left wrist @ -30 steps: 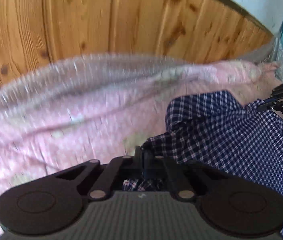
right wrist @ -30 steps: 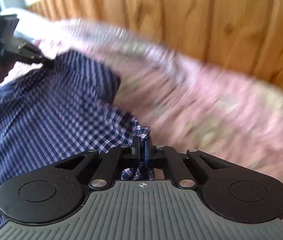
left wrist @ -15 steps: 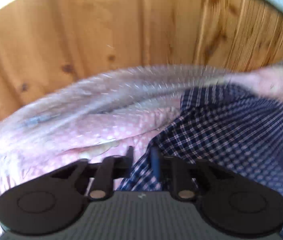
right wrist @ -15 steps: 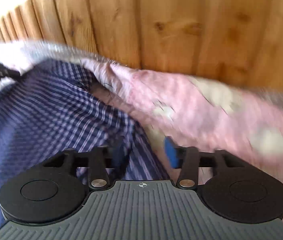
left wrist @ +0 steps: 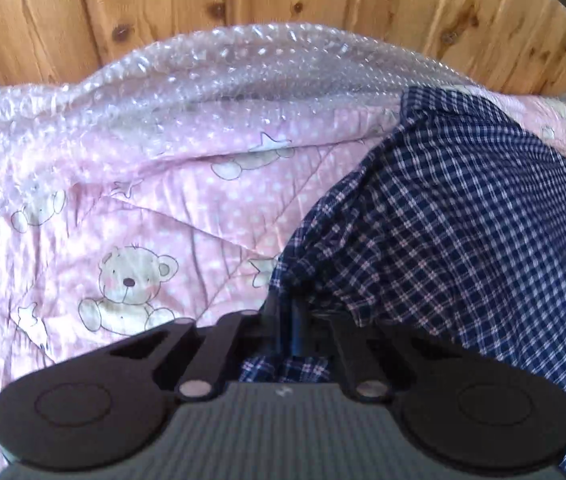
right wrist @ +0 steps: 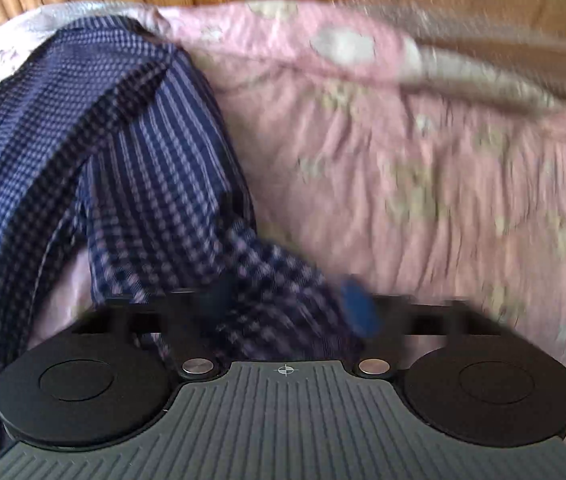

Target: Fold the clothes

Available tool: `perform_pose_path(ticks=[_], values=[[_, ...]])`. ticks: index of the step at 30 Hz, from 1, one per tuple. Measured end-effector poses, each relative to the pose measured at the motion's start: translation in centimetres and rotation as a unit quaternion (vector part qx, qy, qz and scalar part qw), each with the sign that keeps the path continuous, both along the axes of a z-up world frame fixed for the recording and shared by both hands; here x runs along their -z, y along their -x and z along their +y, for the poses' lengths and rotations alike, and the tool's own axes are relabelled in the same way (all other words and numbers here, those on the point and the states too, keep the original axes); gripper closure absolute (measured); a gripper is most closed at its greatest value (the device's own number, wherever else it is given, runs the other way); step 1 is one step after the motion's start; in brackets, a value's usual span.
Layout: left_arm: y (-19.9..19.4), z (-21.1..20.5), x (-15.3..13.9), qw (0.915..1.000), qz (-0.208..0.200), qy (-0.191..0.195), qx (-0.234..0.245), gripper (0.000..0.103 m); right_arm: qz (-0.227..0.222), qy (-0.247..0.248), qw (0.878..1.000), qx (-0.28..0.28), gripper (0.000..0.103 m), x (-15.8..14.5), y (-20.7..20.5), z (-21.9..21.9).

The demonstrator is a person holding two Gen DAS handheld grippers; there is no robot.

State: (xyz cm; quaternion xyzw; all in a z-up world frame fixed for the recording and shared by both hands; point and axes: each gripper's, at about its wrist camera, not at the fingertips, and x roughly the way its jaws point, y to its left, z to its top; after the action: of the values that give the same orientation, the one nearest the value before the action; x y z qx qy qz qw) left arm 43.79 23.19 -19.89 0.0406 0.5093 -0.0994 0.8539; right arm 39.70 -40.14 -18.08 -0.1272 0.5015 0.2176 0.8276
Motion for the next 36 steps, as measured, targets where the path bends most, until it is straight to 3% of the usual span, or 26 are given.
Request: perform_pose_path(ticks=[1, 2, 5, 8, 11, 12, 13, 14, 16, 20, 24, 26, 28, 30, 31, 33, 36], values=[[0.0, 0.1, -0.5, 1.0, -0.005, -0.008, -0.003, 0.101, -0.013, 0.003, 1.0, -0.003, 0.098, -0.1, 0.4, 0.0], [-0.1, 0.4, -1.1, 0.9996, -0.015, -0.02, -0.014, 0.101, -0.029, 0.011, 1.0, -0.006, 0.102, -0.2, 0.7, 0.0], [-0.9, 1.9, -2.7, 0.9948, -0.039, -0.038, -0.086, 0.1, -0.106, 0.102, 0.989, -0.003, 0.103, -0.9, 0.6, 1.1], [-1.7, 2.3, -2.1, 0.989, -0.009, -0.089, -0.118, 0.096, -0.178, 0.192, 0.965, -0.002, 0.103, -1.4, 0.5, 2.2], [-0.1, 1.8, -2.6, 0.9869, -0.015, -0.119, -0.108, 0.089, -0.176, 0.242, 0.954, 0.009, 0.102, 0.0, -0.6, 2.0], [0.5, 1.5, -3.0, 0.9865, -0.021, -0.125, -0.103, 0.089, -0.172, 0.238, 0.956, 0.029, 0.098, -0.1, -0.8, 1.5], [1.3, 1.2, -3.5, 0.9868, -0.029, -0.126, -0.097, 0.086, -0.175, 0.223, 0.958, 0.051, 0.087, -0.7, -0.7, 1.0], [2.4, 0.7, -4.4, 0.9884, -0.043, -0.115, -0.089, 0.083, -0.177, 0.197, 0.961, 0.076, 0.063, -1.5, -0.1, 0.2], [5.0, -0.1, -5.7, 0.9924, -0.058, -0.075, -0.078, 0.077, -0.181, 0.144, 0.965, 0.125, 0.039, -3.3, 1.0, -1.3], [10.4, -1.5, -6.1, 0.9958, -0.046, 0.009, -0.079, 0.076, -0.141, 0.034, 0.962, 0.231, 0.038, -4.7, 4.7, -4.3], [15.6, -2.6, -4.9, 0.9927, -0.014, 0.081, -0.088, 0.076, -0.075, -0.038, 0.956, 0.28, 0.035, -1.8, 8.9, -4.6], [17.8, -3.4, -4.5, 0.9911, -0.002, 0.103, -0.084, 0.077, -0.06, -0.049, 0.959, 0.271, 0.035, 0.0, 9.4, -3.3], [19.5, -4.4, -4.6, 0.99, 0.005, 0.119, -0.074, 0.077, -0.059, -0.046, 0.963, 0.261, 0.042, 1.0, 9.4, -1.8], [21.4, -5.6, -5.3, 0.9884, 0.006, 0.14, -0.06, 0.077, -0.066, -0.033, 0.965, 0.253, 0.079, 1.4, 9.2, -0.6], [22.3, -6.2, -5.5, 0.9862, 0.011, 0.159, -0.046, 0.076, -0.08, -0.01, 0.964, 0.252, 0.103, 0.9, 9.1, -0.2], [24.6, -7.9, -5.1, 0.9827, 0.034, 0.182, -0.009, 0.076, -0.108, 0.034, 0.963, 0.244, 0.103, -0.5, 9.2, 0.2], [28.1, -10.5, -3.6, 0.9797, 0.071, 0.186, 0.029, 0.076, -0.12, 0.134, 0.968, 0.178, 0.103, 0.2, 11.2, 0.3]])
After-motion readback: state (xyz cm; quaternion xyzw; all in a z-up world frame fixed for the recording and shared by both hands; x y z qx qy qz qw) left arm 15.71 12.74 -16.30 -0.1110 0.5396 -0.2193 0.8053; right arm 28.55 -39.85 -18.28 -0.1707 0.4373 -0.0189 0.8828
